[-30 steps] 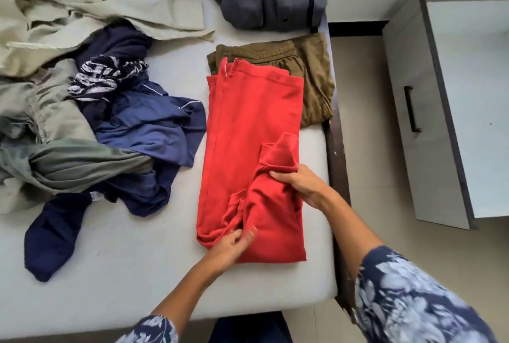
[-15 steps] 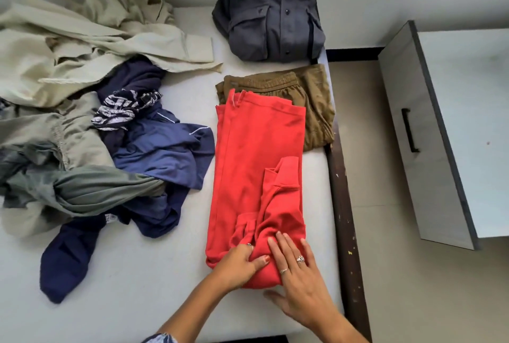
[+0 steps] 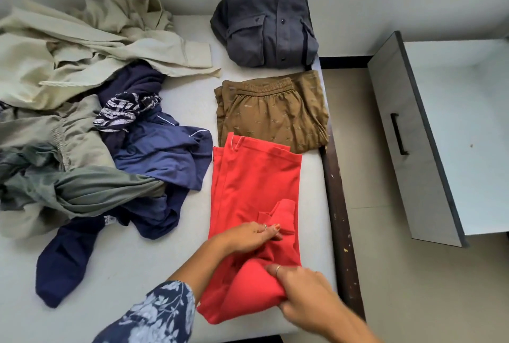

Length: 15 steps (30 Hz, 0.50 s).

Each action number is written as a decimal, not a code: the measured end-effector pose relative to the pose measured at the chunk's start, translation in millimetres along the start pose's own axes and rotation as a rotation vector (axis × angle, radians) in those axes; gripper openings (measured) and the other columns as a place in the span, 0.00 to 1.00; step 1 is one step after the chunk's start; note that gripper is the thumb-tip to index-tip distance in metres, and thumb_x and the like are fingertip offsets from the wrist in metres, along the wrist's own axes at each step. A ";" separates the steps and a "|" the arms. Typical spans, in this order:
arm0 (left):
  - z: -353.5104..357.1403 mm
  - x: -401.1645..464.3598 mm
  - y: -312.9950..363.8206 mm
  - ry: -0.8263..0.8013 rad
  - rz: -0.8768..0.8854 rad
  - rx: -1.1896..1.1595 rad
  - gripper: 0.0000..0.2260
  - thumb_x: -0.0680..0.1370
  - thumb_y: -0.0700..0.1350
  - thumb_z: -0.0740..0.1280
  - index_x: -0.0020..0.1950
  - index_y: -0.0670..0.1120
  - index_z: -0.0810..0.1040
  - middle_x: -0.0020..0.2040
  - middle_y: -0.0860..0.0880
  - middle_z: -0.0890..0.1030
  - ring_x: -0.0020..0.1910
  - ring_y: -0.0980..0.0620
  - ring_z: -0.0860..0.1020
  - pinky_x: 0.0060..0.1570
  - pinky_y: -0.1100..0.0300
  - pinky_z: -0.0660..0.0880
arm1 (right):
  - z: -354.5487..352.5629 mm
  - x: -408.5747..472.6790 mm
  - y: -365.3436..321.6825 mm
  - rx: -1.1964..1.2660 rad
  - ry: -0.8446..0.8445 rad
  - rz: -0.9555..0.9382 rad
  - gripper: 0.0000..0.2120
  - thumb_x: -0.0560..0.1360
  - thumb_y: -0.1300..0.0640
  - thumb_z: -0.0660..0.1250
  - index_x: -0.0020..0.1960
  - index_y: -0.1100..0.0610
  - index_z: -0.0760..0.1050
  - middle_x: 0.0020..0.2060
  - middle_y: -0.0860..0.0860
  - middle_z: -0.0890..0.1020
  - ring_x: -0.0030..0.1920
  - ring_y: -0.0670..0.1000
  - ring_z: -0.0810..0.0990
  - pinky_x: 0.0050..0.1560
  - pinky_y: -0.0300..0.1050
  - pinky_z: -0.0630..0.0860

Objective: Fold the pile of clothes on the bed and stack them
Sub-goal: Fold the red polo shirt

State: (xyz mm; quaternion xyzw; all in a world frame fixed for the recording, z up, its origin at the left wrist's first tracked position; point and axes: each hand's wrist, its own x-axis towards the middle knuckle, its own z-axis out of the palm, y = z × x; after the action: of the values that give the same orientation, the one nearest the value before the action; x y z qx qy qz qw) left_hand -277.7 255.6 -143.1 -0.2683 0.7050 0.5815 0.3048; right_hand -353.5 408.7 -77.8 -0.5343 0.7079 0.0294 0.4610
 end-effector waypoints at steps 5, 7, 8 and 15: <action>-37.1 4.0 -23.3 0.075 -0.330 -0.503 0.24 0.83 0.54 0.51 0.72 0.40 0.66 0.71 0.44 0.67 0.72 0.46 0.65 0.69 0.60 0.61 | -90.9 56.5 19.7 0.164 0.013 0.012 0.16 0.67 0.45 0.68 0.50 0.53 0.75 0.48 0.53 0.82 0.51 0.56 0.80 0.49 0.47 0.75; -48.5 6.1 -52.0 0.207 -0.450 -0.672 0.23 0.82 0.51 0.57 0.72 0.38 0.65 0.72 0.43 0.66 0.71 0.44 0.67 0.68 0.53 0.67 | -121.4 88.9 34.3 0.185 0.023 0.010 0.14 0.69 0.49 0.74 0.47 0.57 0.77 0.44 0.51 0.82 0.46 0.52 0.80 0.47 0.47 0.75; -54.9 5.0 -57.1 0.244 -0.466 -0.756 0.21 0.82 0.49 0.58 0.71 0.38 0.67 0.71 0.43 0.69 0.68 0.44 0.71 0.61 0.52 0.73 | -131.9 108.3 43.0 0.185 0.034 0.007 0.15 0.69 0.49 0.75 0.47 0.58 0.77 0.43 0.50 0.82 0.45 0.50 0.80 0.47 0.46 0.75; -85.9 -2.4 -71.6 0.269 -0.268 -1.200 0.35 0.75 0.71 0.45 0.60 0.49 0.78 0.55 0.48 0.83 0.53 0.49 0.82 0.50 0.51 0.76 | -126.9 173.3 87.4 0.389 0.443 0.081 0.21 0.73 0.51 0.72 0.64 0.55 0.75 0.60 0.51 0.79 0.62 0.50 0.75 0.58 0.36 0.67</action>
State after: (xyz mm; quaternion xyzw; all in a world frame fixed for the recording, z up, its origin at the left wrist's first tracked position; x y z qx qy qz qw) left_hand -233.8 158.4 -176.4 -0.5496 0.2482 0.7937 0.0801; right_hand -501.5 251.8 -163.0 -0.4006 0.8045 -0.2058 0.3873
